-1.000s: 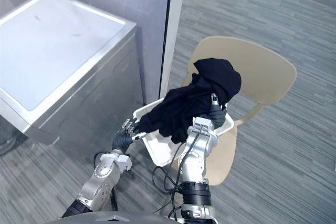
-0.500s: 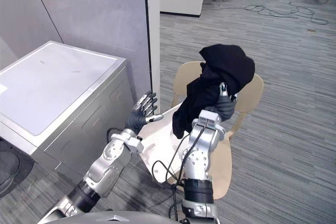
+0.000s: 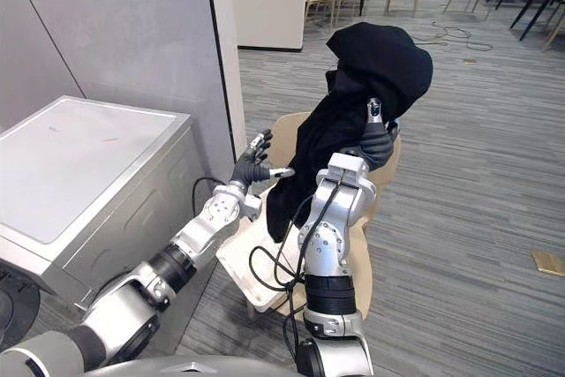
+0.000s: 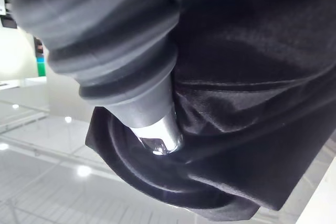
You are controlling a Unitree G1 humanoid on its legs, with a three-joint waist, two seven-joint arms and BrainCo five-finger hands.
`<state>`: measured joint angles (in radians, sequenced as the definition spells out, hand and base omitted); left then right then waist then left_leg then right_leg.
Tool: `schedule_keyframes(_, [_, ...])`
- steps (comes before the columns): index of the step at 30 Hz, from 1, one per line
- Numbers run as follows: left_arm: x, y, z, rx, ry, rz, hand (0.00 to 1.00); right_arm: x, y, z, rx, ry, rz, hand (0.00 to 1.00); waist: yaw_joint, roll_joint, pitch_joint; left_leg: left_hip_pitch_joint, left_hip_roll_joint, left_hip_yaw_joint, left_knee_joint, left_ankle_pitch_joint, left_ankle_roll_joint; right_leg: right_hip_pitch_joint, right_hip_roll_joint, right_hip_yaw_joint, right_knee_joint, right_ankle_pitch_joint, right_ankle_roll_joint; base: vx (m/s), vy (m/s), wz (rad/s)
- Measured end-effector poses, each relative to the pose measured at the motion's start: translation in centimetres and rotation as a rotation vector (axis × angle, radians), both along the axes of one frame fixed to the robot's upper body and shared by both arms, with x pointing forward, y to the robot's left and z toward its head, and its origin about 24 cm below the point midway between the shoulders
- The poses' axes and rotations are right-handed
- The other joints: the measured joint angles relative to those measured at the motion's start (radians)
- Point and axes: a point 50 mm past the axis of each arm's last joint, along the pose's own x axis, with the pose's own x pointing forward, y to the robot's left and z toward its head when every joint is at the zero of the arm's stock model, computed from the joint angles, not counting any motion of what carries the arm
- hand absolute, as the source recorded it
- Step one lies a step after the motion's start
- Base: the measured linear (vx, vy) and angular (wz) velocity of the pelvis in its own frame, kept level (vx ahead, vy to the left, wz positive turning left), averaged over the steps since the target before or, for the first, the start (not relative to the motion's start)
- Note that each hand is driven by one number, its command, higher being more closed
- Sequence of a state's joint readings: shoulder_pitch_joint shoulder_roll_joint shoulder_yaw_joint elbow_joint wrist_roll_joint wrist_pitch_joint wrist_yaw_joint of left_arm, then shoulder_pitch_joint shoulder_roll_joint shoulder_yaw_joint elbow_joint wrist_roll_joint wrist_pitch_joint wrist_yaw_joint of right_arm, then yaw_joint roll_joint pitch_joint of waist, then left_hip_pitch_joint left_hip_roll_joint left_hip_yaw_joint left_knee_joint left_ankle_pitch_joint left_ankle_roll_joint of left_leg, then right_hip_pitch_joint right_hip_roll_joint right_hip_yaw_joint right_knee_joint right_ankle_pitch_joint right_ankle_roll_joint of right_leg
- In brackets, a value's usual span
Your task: Pick up the laundry basket with both hands and put the clothes into the washing machine.
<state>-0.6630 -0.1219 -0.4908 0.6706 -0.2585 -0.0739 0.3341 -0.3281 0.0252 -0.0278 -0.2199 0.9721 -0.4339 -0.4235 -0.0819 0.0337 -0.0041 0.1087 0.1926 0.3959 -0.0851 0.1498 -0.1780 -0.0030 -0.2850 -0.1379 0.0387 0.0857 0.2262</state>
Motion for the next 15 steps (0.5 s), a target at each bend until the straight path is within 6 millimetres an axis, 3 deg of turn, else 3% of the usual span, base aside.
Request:
schedule_keyframes(7, [1.8,1.8,1.0,0.074,-0.026,0.201,0.0,0.1,2.0,0.0,-0.003,0.01,0.075,1.0,-0.013,-0.029,-0.022,-0.001,0.0,0.044,0.0,0.0,0.003,-0.037,0.007,0.045,0.01,0.011,-0.008,0.01,-0.007,-0.18])
schedule_keyframes(15, [2.6,1.9,3.1,0.048,-0.084,0.257,0.0,-0.4,3.8,-0.5,0.013,0.028,0.145,1.0,-0.034,-0.03,-0.025,-0.003,-0.002,0.073,0.0,-0.006,0.006,-0.067,0.008,0.073,0.02,0.008,0.005,-0.01,-0.004,-0.1])
